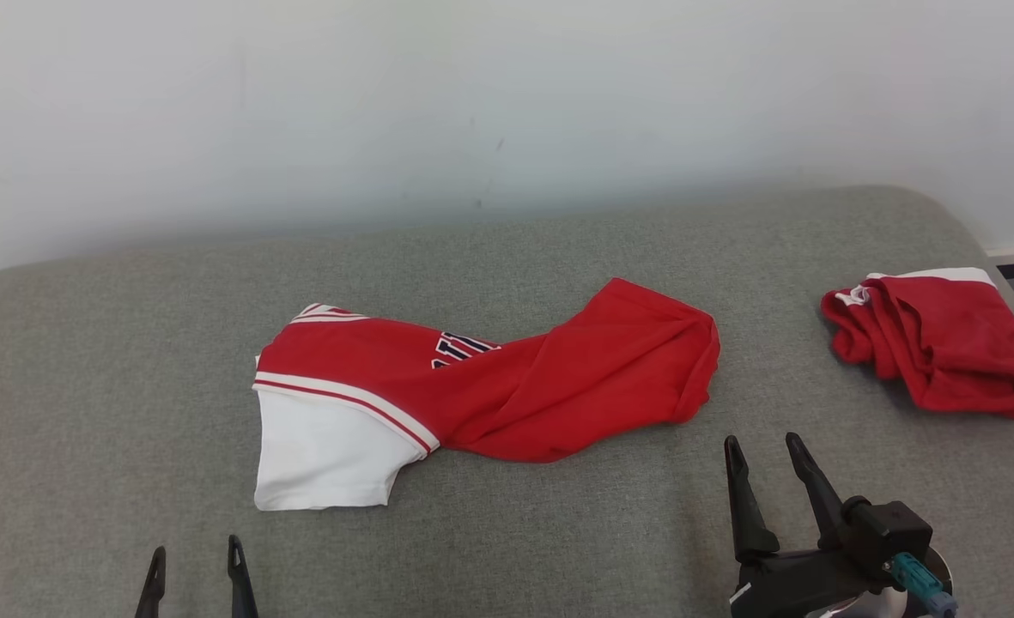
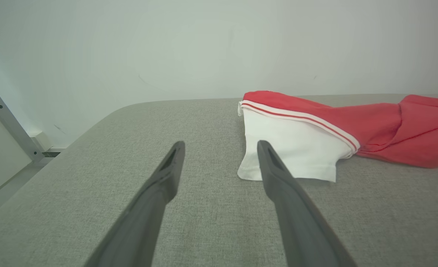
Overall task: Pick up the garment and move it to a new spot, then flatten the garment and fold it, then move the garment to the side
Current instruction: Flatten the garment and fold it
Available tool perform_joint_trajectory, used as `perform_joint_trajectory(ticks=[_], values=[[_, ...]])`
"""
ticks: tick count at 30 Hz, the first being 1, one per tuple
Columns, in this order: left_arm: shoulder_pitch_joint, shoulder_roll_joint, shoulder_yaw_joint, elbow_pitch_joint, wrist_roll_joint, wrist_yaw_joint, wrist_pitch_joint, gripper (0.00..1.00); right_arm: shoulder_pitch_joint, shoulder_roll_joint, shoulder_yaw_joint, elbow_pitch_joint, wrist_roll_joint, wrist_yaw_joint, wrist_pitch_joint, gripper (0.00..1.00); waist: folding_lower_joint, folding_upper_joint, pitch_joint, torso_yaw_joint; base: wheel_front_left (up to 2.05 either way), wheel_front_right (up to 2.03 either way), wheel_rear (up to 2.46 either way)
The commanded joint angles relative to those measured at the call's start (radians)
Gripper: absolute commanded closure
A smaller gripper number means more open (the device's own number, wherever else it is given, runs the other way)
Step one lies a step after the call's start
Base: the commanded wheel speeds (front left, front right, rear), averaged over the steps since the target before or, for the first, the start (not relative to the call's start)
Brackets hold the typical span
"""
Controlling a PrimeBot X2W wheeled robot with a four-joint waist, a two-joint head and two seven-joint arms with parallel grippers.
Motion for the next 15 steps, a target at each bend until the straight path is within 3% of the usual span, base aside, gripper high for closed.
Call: perform_joint_trajectory(ticks=[1,15], values=[[0.009,-0.004,0.004,-0.005,0.011,-0.002,-0.003,0.00,0.003,0.002,0.000,0.001,-0.010,-0.002,0.000,0.00,0.0001,0.0001,0.003,0.003,0.00,0.00,0.00],[-0.071,-0.019,-0.025,0.046,-0.009,-0.031,-0.003,0.00,-0.041,0.002,-0.012,-0.004,-0.025,-0.002,0.000,0.00,0.0001,0.0001,0.109,0.027,0.00,0.00,0.00]])
